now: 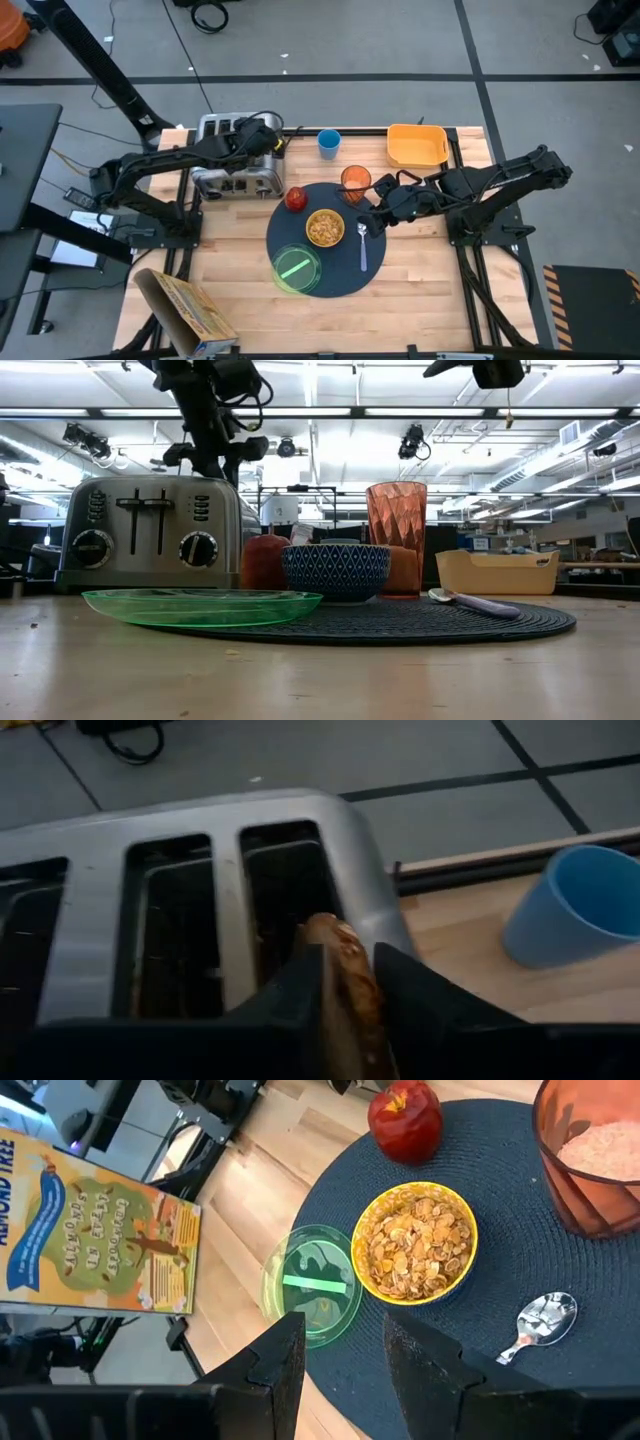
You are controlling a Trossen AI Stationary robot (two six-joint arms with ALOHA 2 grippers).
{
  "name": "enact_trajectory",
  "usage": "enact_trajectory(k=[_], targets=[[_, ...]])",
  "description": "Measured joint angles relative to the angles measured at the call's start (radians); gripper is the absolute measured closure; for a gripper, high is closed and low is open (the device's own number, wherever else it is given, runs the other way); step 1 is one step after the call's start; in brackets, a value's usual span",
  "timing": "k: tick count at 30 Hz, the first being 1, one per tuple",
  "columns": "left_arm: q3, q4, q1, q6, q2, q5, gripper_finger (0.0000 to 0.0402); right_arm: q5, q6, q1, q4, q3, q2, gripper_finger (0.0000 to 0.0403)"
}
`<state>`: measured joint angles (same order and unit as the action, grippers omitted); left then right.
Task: Arrange a breakfast setting
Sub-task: Put the toasted bread from the toaster on top of the transparent green plate on the placemat
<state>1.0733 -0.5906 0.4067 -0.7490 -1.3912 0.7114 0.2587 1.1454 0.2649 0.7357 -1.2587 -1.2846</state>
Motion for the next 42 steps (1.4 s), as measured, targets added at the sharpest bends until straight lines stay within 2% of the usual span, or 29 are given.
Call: enact_trajectory(k=[6, 11, 16, 24, 28, 33, 38, 42], targets=[[0.000, -0.011, 0.031, 0.002, 0.000, 0.001, 0.0380, -0.027, -0.049, -0.001, 0.002, 0.000, 0.000, 0.0259], [0.061, -0.021, 0.031, 0.036, 0.010, -0.004, 0.0384, -0.028, -0.083, -0.006, 0.012, 0.000, 0.000, 0.0259], [0.230, -0.165, 0.021, 0.089, 0.011, -0.013, 0.0384, -0.035, -0.130, -0.006, 0.030, 0.000, 0.002, 0.0259], [0.564, -0.581, -0.046, 0.107, 0.011, -0.101, 0.0384, 0.044, -0.227, 0.041, 0.031, 0.000, 0.003, 0.0259], [0.697, -0.698, -0.143, 0.107, 0.012, -0.173, 0.0384, 0.083, -0.267, 0.080, 0.030, 0.000, 0.003, 0.0259], [0.777, -0.736, -0.324, 0.071, 0.012, -0.246, 0.0384, 0.119, -0.329, 0.129, 0.029, 0.000, 0.003, 0.0259], [0.768, -0.738, -0.539, -0.035, 0.011, -0.273, 0.0384, 0.166, -0.357, 0.190, 0.015, 0.000, 0.003, 0.0259], [0.710, -0.721, -0.706, -0.189, -0.006, -0.246, 0.0384, 0.178, -0.363, 0.253, -0.010, 0.000, 0.003, 0.0259]])
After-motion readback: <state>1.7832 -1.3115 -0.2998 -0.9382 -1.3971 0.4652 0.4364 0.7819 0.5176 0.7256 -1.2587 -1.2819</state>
